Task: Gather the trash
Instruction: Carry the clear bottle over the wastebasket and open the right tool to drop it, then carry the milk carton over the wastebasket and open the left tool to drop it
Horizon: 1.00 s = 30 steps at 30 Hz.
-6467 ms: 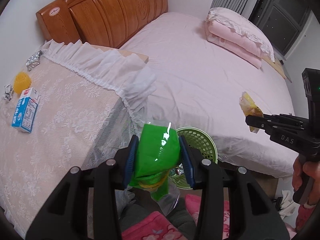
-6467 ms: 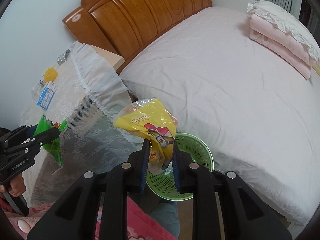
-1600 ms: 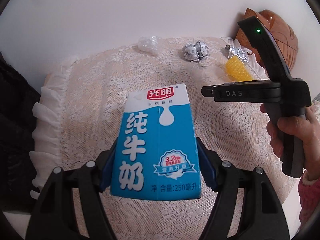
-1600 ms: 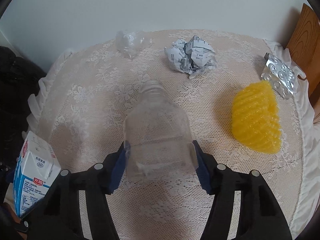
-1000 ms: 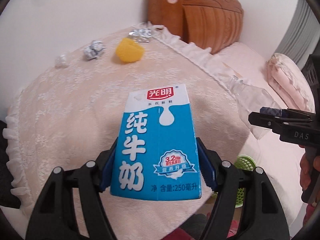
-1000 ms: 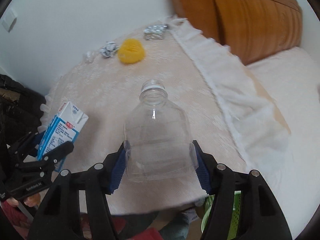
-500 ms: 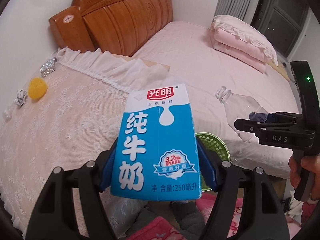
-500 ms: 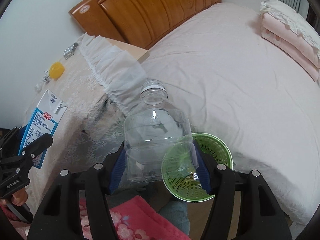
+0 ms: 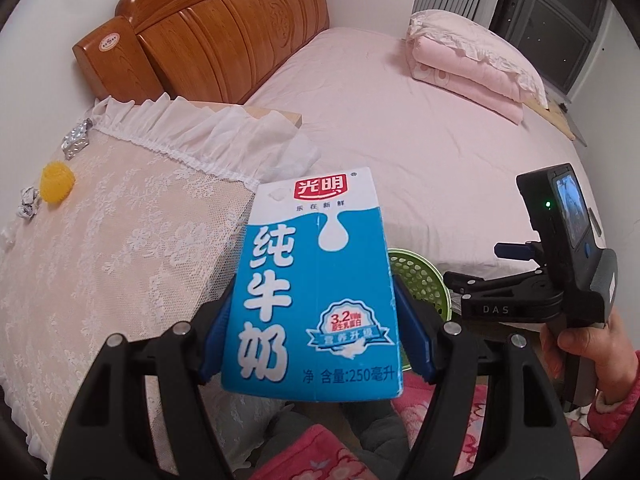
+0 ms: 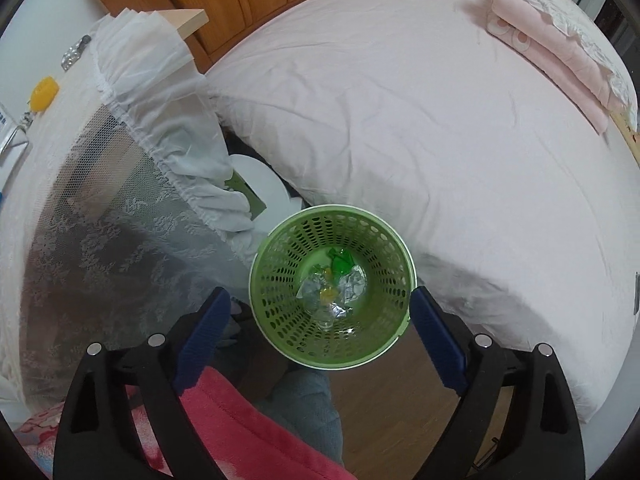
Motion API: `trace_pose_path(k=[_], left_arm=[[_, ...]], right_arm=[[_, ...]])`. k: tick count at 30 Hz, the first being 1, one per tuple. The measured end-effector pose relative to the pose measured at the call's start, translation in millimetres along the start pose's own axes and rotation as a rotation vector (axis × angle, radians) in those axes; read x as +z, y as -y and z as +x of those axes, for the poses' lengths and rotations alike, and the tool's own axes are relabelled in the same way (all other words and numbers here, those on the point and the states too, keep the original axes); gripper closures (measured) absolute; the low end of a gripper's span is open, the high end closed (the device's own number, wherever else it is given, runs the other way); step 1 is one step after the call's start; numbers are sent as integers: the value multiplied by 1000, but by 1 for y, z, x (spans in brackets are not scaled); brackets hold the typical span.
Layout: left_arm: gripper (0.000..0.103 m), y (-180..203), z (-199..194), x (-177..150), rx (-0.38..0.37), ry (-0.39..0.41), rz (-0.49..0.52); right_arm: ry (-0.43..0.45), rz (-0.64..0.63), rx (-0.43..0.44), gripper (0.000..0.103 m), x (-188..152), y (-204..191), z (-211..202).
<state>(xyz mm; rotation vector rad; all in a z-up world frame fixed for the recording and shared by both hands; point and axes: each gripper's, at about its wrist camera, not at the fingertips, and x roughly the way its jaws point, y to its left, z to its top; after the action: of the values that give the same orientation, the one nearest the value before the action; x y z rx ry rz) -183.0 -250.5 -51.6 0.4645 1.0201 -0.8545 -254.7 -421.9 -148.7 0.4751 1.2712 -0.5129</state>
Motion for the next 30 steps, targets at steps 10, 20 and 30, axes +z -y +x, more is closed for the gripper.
trace_pose_path(k=[10,20,30], left_arm=[[35,5,1,-1,-2,-1,7],[35,4,1,-1,0,-4,14],[35,28,15,-1,-36,-33,59]], right_arm=[[-5,43,4,7,-2,17,-1],[0,38,18,7,-2,11,-2],[-1,72,2,7,-9,30,-8]])
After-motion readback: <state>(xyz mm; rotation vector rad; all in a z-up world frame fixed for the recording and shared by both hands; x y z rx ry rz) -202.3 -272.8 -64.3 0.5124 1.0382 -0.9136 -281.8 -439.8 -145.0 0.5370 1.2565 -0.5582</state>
